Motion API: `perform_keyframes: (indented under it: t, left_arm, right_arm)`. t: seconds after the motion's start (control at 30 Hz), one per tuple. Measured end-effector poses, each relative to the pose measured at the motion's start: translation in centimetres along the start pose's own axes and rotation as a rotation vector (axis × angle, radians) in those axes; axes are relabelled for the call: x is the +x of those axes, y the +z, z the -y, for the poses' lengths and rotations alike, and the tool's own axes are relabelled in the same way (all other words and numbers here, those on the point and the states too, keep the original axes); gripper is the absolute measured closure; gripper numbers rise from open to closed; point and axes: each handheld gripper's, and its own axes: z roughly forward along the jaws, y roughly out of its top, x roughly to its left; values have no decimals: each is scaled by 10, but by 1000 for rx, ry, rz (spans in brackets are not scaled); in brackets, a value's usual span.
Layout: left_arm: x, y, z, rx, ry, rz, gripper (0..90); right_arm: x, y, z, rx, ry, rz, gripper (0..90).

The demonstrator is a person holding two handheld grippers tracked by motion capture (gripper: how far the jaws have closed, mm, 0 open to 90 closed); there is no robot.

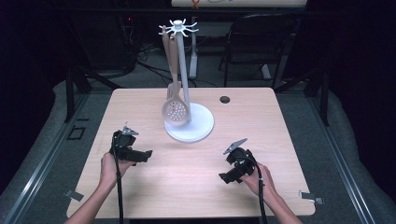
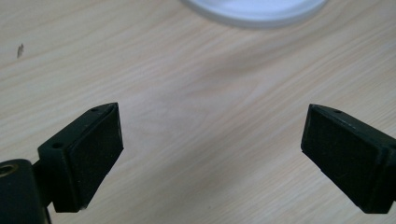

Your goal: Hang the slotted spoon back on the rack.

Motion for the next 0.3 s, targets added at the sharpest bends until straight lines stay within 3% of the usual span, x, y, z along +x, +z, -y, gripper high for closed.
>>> perform_keyframes:
  t: [0.3]
  left_arm:
    - [1, 13, 11, 31, 7, -6, 3]
  right_arm:
    - [1, 1, 0, -3, -17, -3, 78]
